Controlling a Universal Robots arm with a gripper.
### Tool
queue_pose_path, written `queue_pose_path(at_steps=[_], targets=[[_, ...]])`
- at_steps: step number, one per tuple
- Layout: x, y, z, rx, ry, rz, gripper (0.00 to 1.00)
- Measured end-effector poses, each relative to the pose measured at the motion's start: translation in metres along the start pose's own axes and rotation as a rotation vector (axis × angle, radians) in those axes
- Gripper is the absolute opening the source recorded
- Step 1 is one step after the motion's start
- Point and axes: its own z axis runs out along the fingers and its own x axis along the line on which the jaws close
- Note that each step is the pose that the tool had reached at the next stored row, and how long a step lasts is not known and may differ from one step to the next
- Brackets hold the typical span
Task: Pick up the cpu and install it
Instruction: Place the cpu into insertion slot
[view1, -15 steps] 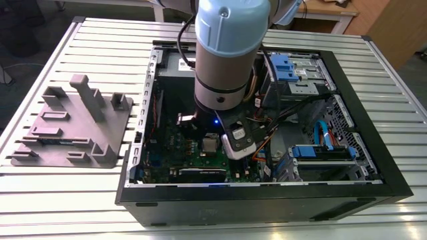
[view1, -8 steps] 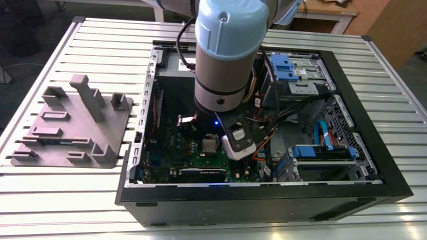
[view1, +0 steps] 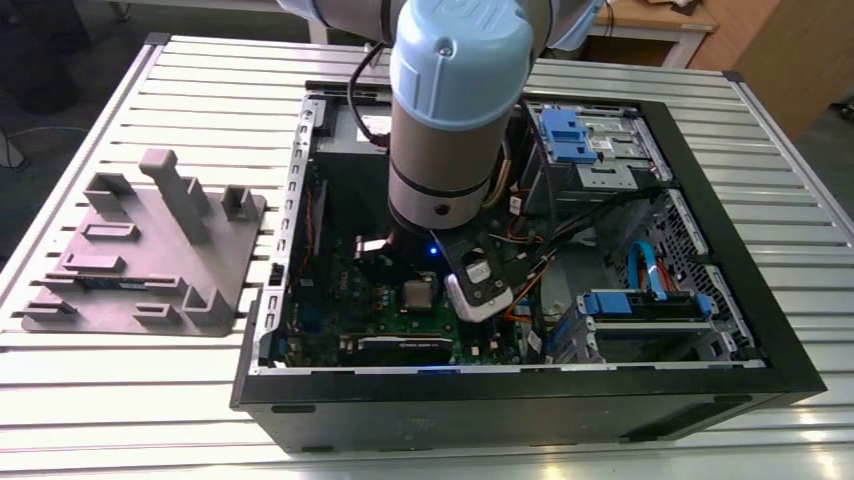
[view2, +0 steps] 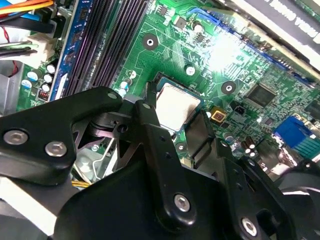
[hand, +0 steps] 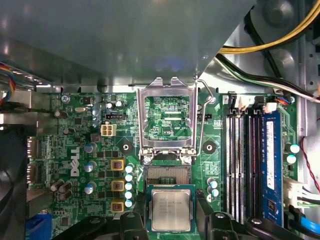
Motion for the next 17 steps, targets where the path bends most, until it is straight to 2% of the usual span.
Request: queue_pose_path(at_steps=[13, 17], targets=[[0.0, 0.0035, 0.0087, -0.0005, 0.0, 0.0, 0.47], [0.0, 0.0035, 0.0091, -0.0024, 0.0002, 0.0, 0.47]])
